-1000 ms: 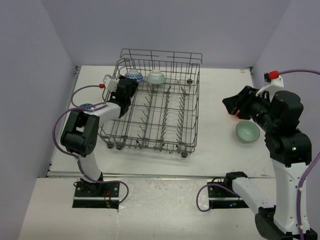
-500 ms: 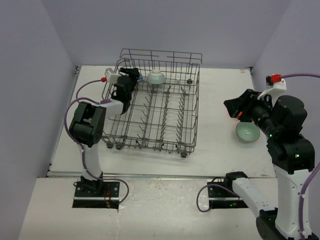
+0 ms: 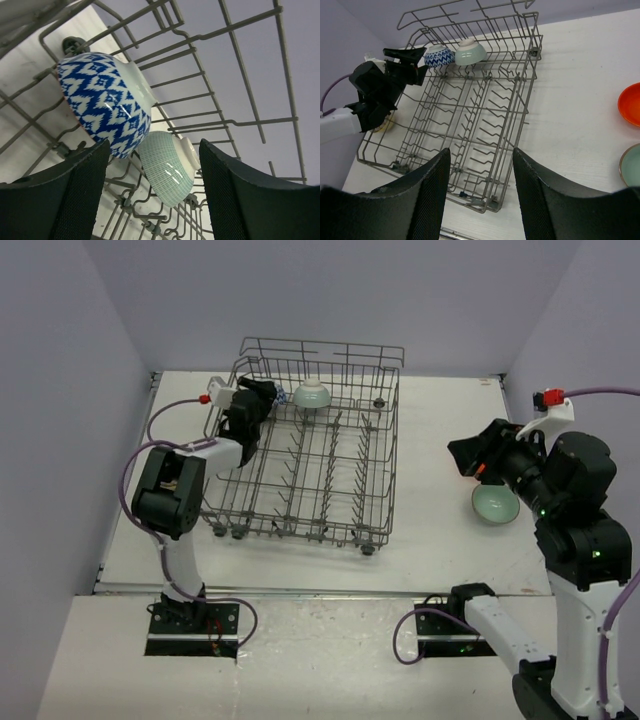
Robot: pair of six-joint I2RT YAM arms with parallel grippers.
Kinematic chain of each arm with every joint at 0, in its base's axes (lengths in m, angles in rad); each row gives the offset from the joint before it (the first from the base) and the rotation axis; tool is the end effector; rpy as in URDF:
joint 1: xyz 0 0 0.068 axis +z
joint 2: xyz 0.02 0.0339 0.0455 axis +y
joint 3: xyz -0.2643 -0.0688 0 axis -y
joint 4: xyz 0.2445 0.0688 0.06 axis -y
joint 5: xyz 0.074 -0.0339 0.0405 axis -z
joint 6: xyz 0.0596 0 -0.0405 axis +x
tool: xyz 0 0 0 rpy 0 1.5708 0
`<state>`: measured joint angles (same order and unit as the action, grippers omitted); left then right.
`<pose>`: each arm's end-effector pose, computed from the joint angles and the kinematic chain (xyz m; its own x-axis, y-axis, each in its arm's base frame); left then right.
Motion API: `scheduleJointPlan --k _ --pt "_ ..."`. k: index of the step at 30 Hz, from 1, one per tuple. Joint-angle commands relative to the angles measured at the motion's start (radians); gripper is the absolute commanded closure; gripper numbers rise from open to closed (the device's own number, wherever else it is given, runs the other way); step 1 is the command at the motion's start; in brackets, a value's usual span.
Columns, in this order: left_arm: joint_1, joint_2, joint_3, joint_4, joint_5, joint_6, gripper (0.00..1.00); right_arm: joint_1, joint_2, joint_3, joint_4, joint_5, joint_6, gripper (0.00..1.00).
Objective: Unload the bowls from the dish rack
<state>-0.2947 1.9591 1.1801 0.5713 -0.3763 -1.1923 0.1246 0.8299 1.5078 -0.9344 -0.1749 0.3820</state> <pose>0.4493 -0.1135 0.2024 -0.0042 -0.9019 -0.4320 -0.2107 0.4231 -0.8812 0.1205 0.0255 0.4749 -0.3415 0.3272 -0.8811 -0.1747 0.8990 0.4015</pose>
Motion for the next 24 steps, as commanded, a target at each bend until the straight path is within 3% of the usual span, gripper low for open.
scheduleJointPlan --k 1,4,12,24 --pt "0.009 -0.084 0.039 -0.192 -0.050 -0.024 0.27 0.004 0.006 0.069 -0.010 0.002 0.008 0.46" --pt "-0.018 -0.077 0.097 -0.318 -0.117 -0.026 0.27 0.004 0.015 0.104 -0.018 -0.018 0.015 0.46" --pt "-0.041 0.004 0.125 -0.284 -0.151 -0.052 0.27 0.004 -0.006 0.101 -0.015 -0.028 0.018 0.46" --pt "-0.054 0.023 0.170 -0.372 -0.185 -0.063 0.25 0.010 0.023 0.132 -0.006 -0.054 0.014 0.46"
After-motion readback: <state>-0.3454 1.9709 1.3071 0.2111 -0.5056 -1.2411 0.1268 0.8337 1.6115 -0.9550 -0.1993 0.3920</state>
